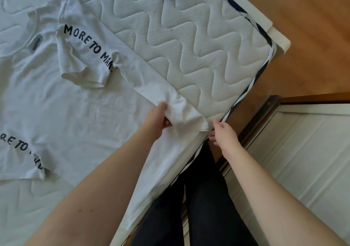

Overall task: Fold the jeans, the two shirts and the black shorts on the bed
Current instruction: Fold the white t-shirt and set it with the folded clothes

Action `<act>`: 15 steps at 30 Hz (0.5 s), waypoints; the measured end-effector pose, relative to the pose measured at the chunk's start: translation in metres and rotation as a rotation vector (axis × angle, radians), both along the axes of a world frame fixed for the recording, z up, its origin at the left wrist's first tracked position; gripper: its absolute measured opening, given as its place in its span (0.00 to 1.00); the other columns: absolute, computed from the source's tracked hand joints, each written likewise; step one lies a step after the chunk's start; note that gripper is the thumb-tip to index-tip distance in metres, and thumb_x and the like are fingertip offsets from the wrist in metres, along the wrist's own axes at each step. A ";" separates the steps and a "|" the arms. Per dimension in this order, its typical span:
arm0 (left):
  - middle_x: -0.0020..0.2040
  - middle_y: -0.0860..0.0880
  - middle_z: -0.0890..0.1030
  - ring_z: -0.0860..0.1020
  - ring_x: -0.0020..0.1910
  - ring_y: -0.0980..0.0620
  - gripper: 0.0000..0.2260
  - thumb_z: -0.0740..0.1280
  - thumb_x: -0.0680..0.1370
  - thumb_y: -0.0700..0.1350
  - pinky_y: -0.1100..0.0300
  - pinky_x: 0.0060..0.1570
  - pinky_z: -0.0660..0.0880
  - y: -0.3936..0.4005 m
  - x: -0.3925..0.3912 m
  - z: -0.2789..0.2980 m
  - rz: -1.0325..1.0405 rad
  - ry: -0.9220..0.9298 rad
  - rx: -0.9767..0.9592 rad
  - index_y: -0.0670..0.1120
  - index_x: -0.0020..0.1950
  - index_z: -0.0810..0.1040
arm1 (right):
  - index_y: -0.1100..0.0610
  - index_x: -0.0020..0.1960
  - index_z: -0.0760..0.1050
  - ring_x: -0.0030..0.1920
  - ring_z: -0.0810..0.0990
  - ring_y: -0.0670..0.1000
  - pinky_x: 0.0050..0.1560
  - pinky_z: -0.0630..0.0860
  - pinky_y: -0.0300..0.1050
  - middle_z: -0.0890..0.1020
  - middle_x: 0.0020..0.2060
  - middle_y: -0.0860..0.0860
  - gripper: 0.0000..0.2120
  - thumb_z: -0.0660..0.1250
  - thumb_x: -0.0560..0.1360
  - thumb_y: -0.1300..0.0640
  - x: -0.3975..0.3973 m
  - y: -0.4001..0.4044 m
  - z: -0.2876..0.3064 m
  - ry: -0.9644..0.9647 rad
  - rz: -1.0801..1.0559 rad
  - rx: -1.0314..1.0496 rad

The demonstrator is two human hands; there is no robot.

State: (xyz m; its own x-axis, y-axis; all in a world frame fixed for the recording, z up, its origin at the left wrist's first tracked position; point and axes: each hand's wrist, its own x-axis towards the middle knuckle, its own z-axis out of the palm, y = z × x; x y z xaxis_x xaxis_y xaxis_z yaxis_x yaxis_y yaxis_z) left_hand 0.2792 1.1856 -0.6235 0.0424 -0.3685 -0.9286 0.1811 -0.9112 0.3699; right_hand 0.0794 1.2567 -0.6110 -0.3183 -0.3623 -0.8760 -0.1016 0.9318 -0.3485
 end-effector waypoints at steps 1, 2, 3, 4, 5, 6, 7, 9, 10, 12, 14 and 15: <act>0.39 0.45 0.80 0.77 0.34 0.49 0.11 0.62 0.81 0.48 0.57 0.39 0.77 0.003 0.002 -0.003 -0.038 -0.053 -0.031 0.42 0.54 0.77 | 0.52 0.55 0.71 0.47 0.82 0.52 0.56 0.78 0.54 0.82 0.48 0.52 0.18 0.55 0.81 0.39 0.001 0.004 -0.002 0.020 0.003 0.008; 0.47 0.46 0.83 0.81 0.42 0.49 0.12 0.64 0.80 0.51 0.56 0.47 0.78 0.006 0.003 -0.006 -0.071 -0.069 -0.060 0.45 0.56 0.78 | 0.52 0.56 0.71 0.47 0.83 0.51 0.55 0.78 0.54 0.83 0.49 0.52 0.19 0.55 0.80 0.38 0.003 0.008 -0.005 0.007 -0.022 0.008; 0.52 0.48 0.84 0.82 0.49 0.49 0.13 0.66 0.80 0.53 0.57 0.54 0.77 0.011 0.004 -0.007 -0.096 -0.057 -0.086 0.46 0.58 0.79 | 0.53 0.58 0.71 0.47 0.84 0.51 0.54 0.79 0.52 0.83 0.49 0.52 0.20 0.55 0.80 0.38 0.005 0.011 -0.007 -0.022 -0.063 0.006; 0.55 0.49 0.84 0.82 0.53 0.50 0.13 0.68 0.79 0.53 0.57 0.57 0.77 0.016 0.004 -0.008 -0.117 -0.024 -0.105 0.47 0.60 0.79 | 0.53 0.61 0.71 0.47 0.84 0.51 0.53 0.79 0.51 0.84 0.50 0.53 0.21 0.56 0.80 0.38 0.008 0.014 -0.010 -0.050 -0.114 -0.001; 0.56 0.49 0.84 0.82 0.54 0.50 0.13 0.69 0.79 0.52 0.57 0.58 0.77 0.020 0.003 -0.007 -0.139 0.011 -0.118 0.47 0.60 0.79 | 0.54 0.62 0.70 0.46 0.85 0.51 0.52 0.79 0.50 0.84 0.49 0.53 0.22 0.57 0.80 0.39 0.012 0.016 -0.011 -0.061 -0.166 -0.017; 0.56 0.48 0.84 0.82 0.54 0.50 0.12 0.69 0.79 0.51 0.57 0.57 0.78 0.024 0.002 -0.005 -0.156 0.052 -0.124 0.47 0.60 0.78 | 0.55 0.63 0.70 0.45 0.85 0.51 0.50 0.79 0.49 0.84 0.48 0.54 0.21 0.58 0.80 0.40 0.016 0.018 -0.011 -0.049 -0.204 -0.031; 0.57 0.47 0.84 0.83 0.53 0.49 0.12 0.70 0.78 0.49 0.56 0.57 0.79 0.028 0.001 -0.004 -0.173 0.093 -0.121 0.47 0.60 0.78 | 0.56 0.62 0.70 0.44 0.85 0.51 0.49 0.79 0.48 0.84 0.47 0.54 0.21 0.58 0.80 0.41 0.020 0.019 -0.009 -0.021 -0.227 -0.043; 0.57 0.46 0.83 0.83 0.51 0.49 0.15 0.71 0.78 0.48 0.54 0.56 0.80 0.035 -0.005 -0.003 -0.253 0.103 -0.104 0.46 0.62 0.76 | 0.57 0.61 0.71 0.41 0.84 0.51 0.49 0.79 0.50 0.84 0.44 0.53 0.21 0.55 0.81 0.42 0.026 0.020 -0.007 0.064 -0.225 -0.043; 0.56 0.46 0.83 0.83 0.51 0.48 0.16 0.70 0.79 0.47 0.54 0.54 0.81 0.039 -0.008 -0.003 -0.277 0.089 -0.091 0.44 0.64 0.76 | 0.58 0.60 0.72 0.41 0.83 0.51 0.51 0.79 0.53 0.83 0.42 0.53 0.22 0.54 0.81 0.41 0.028 0.021 -0.006 0.094 -0.207 -0.023; 0.52 0.46 0.84 0.84 0.47 0.48 0.11 0.65 0.81 0.43 0.54 0.47 0.82 0.045 -0.014 0.000 -0.211 0.119 -0.058 0.43 0.63 0.76 | 0.59 0.58 0.75 0.44 0.82 0.54 0.54 0.79 0.55 0.84 0.42 0.53 0.27 0.52 0.81 0.37 0.032 0.022 -0.003 0.068 -0.200 0.078; 0.51 0.46 0.85 0.85 0.47 0.48 0.07 0.63 0.82 0.41 0.55 0.44 0.82 0.052 -0.020 0.003 -0.077 0.196 -0.026 0.44 0.59 0.77 | 0.57 0.55 0.77 0.48 0.82 0.54 0.51 0.80 0.49 0.84 0.45 0.53 0.28 0.55 0.79 0.34 0.036 0.023 0.000 -0.087 -0.308 0.141; 0.51 0.47 0.85 0.85 0.47 0.48 0.07 0.62 0.82 0.40 0.55 0.44 0.81 0.055 -0.022 0.002 -0.035 0.209 -0.023 0.44 0.58 0.77 | 0.56 0.53 0.78 0.49 0.83 0.53 0.49 0.79 0.46 0.84 0.47 0.53 0.25 0.58 0.79 0.35 0.039 0.023 0.003 -0.191 -0.409 0.108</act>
State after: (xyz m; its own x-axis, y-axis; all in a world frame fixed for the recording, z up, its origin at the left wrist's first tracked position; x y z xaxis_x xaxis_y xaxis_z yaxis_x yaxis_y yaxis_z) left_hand 0.2567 1.2408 -0.6213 -0.1629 -0.3872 -0.9075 0.2247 -0.9102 0.3480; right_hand 0.1185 1.2801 -0.6079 -0.2457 -0.1440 -0.9586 0.3387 0.9138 -0.2241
